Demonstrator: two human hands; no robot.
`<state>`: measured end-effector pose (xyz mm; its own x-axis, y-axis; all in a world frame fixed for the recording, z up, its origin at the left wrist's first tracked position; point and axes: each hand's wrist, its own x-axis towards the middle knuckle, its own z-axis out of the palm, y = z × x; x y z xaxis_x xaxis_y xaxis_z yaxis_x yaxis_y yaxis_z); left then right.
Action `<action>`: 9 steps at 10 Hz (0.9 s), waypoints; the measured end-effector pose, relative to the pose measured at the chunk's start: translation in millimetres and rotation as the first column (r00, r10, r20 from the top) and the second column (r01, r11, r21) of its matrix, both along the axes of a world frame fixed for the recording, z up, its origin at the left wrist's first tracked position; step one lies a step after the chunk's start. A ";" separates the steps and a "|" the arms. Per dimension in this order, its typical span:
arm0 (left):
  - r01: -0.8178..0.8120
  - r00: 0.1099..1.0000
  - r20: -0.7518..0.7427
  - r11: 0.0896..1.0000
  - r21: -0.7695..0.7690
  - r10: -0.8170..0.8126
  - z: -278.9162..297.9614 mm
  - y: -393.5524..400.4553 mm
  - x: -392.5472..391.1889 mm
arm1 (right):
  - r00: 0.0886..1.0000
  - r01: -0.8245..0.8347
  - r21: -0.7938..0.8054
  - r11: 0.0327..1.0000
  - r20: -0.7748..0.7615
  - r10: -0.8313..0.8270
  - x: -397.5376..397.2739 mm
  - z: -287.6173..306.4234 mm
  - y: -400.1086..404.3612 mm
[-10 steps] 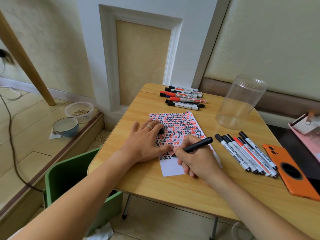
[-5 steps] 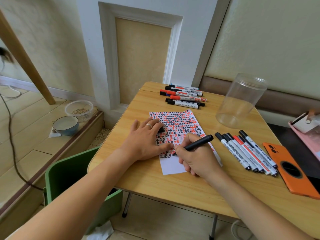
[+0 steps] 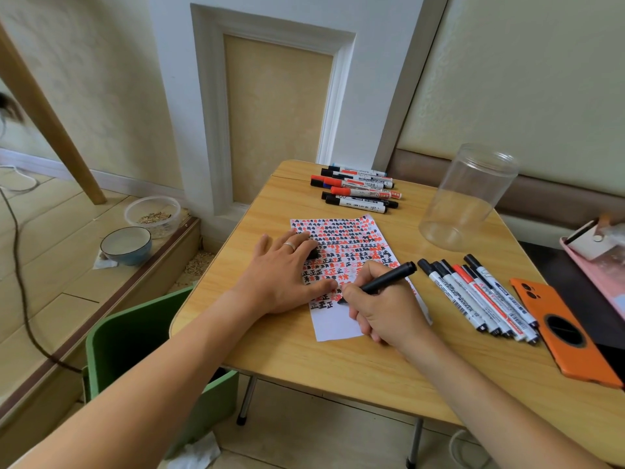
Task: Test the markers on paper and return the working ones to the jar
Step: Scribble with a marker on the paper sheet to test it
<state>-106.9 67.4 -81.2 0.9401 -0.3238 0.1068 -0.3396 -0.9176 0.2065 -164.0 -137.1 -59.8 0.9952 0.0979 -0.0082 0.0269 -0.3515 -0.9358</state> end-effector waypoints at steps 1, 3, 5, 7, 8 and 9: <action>0.002 1.000 0.002 1.000 0.002 -0.002 -0.2 0.2 -0.3 | 1.000 -0.008 0.007 1.000 0.012 0.008 -0.8 0.2 -0.8; 0.003 1.000 0.011 1.000 -0.010 -0.003 0.7 0.3 -2.1 | 0.999 -0.036 0.015 0.999 0.028 0.036 -0.9 -0.6 0.1; 0.001 1.000 0.000 1.000 -0.004 -0.001 0.7 0.3 -1.4 | 0.999 -0.035 0.007 0.999 0.012 0.034 0.1 -2.7 0.2; 0.003 1.000 -0.008 1.000 -0.008 -0.003 1.8 0.0 -2.3 | 0.997 -0.072 -0.001 0.997 0.029 0.072 -0.7 -1.8 -1.2; 0.002 1.000 -0.009 1.000 -0.012 -0.002 2.0 0.5 -2.7 | 0.997 -0.069 0.003 0.998 0.027 0.069 -0.7 -1.8 -1.2; 0.002 1.000 -0.011 1.000 -0.020 -0.002 2.4 0.0 -2.7 | 0.999 -0.041 0.016 0.999 0.013 0.041 0.0 -1.2 -1.1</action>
